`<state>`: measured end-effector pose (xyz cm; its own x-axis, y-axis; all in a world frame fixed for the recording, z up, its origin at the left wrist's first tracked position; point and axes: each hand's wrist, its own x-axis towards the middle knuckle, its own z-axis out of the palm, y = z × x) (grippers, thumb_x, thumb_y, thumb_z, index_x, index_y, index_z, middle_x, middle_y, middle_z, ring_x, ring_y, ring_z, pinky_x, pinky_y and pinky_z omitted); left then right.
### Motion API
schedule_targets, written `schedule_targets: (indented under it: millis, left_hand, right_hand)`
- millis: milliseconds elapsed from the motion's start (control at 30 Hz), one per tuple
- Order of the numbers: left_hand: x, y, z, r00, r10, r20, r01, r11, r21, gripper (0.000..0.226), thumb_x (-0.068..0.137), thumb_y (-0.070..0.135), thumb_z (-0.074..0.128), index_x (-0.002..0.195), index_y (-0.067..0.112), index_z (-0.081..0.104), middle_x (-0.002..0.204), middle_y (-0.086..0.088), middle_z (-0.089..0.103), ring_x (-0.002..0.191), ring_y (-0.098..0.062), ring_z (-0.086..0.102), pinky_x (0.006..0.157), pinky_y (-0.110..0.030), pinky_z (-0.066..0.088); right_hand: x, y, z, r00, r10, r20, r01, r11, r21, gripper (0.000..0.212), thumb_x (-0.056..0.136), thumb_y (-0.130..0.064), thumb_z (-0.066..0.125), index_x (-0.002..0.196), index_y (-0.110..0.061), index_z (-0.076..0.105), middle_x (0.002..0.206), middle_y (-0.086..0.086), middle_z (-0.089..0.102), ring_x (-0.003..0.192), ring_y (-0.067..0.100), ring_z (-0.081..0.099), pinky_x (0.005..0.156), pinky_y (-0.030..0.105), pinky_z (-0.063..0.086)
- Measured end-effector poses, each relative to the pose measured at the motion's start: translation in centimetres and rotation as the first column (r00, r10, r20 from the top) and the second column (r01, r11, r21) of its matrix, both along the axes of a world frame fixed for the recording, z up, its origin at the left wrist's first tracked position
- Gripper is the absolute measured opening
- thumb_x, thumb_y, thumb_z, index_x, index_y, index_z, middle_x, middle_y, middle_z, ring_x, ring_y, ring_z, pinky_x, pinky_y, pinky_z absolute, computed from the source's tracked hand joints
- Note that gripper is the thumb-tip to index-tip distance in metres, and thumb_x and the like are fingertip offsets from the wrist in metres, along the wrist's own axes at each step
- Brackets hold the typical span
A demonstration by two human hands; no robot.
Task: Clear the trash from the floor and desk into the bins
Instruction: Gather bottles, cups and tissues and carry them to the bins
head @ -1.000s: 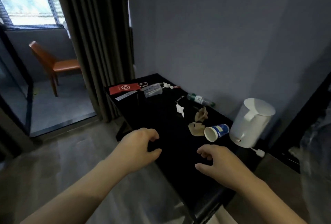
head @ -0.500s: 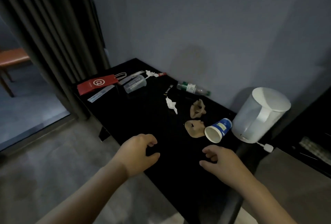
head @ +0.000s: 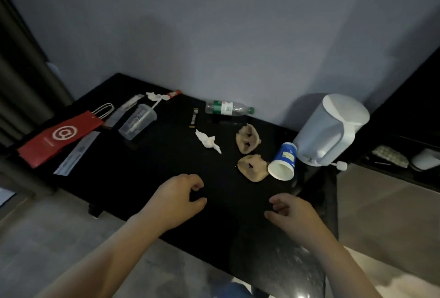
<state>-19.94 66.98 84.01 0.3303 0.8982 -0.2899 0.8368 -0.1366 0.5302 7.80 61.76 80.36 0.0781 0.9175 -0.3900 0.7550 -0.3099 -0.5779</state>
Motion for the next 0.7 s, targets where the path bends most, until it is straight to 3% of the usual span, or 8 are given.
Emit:
schedule_targets:
  millis: [333, 500, 700]
  left_hand:
    - [3.1, 8.5, -2.0, 0.992, -0.126, -0.001, 0.126, 0.991, -0.032, 0.037, 0.084, 0.041, 0.066, 0.119, 0.034, 0.054, 0.113, 0.017, 0.055, 0.101, 0.001, 0.053, 0.091, -0.023, 0.05]
    - [5.7, 12.1, -3.6, 0.982, -0.19, -0.01, 0.189, 0.98, -0.063, 0.036, 0.084, 0.042, 0.065, 0.117, 0.034, 0.056, 0.111, 0.017, 0.055, 0.099, 0.002, 0.053, 0.086, -0.018, 0.048]
    - [7.0, 15.2, -5.8, 0.974, -0.227, 0.003, 0.226, 0.968, -0.108, 0.035, 0.083, 0.042, 0.065, 0.116, 0.034, 0.056, 0.108, 0.018, 0.056, 0.097, 0.002, 0.053, 0.086, -0.019, 0.049]
  right_hand:
    - [1.9, 5.4, -1.3, 0.992, -0.122, 0.035, 0.123, 0.992, -0.029, 0.042, 0.083, -0.041, 0.068, 0.122, -0.03, 0.056, 0.103, -0.013, 0.059, 0.094, 0.001, 0.057, 0.077, 0.017, 0.047]
    - [3.6, 8.4, -2.2, 0.984, -0.174, 0.03, 0.175, 0.984, -0.026, 0.04, 0.084, -0.04, 0.068, 0.12, -0.027, 0.057, 0.103, -0.011, 0.06, 0.092, 0.002, 0.057, 0.068, 0.014, 0.041]
    - [4.8, 10.3, -3.1, 0.976, -0.214, 0.034, 0.216, 0.973, -0.077, 0.039, 0.084, -0.038, 0.068, 0.119, -0.026, 0.058, 0.104, -0.009, 0.062, 0.093, 0.004, 0.058, 0.076, 0.019, 0.046]
